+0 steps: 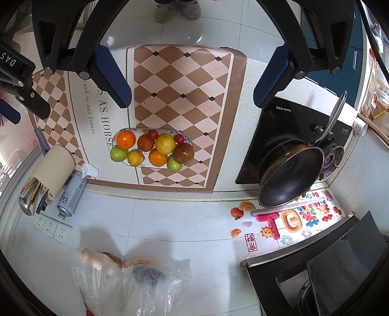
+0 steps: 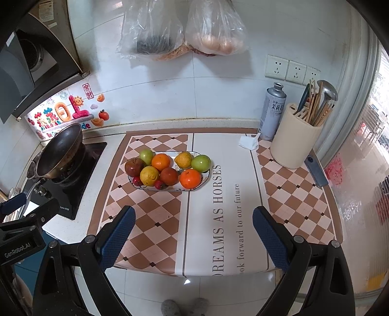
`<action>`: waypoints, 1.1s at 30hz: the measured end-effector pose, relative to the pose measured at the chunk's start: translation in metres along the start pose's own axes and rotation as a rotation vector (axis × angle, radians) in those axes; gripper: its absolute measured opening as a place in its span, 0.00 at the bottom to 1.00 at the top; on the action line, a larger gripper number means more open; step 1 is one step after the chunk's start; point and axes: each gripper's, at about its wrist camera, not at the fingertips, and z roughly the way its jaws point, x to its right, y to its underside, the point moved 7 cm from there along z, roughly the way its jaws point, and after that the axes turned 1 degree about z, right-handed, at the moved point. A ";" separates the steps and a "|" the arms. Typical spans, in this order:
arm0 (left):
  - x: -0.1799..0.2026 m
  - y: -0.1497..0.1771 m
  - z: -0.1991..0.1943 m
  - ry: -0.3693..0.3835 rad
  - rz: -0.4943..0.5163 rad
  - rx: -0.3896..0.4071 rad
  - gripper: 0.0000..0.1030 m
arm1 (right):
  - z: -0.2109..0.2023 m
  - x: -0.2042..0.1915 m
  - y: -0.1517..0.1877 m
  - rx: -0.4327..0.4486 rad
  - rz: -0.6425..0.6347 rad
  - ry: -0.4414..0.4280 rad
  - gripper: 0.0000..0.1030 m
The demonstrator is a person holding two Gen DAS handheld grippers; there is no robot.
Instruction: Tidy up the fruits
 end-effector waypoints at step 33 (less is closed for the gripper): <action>0.000 -0.001 -0.005 -0.001 0.001 0.006 1.00 | -0.009 -0.012 -0.004 0.004 -0.032 -0.012 0.97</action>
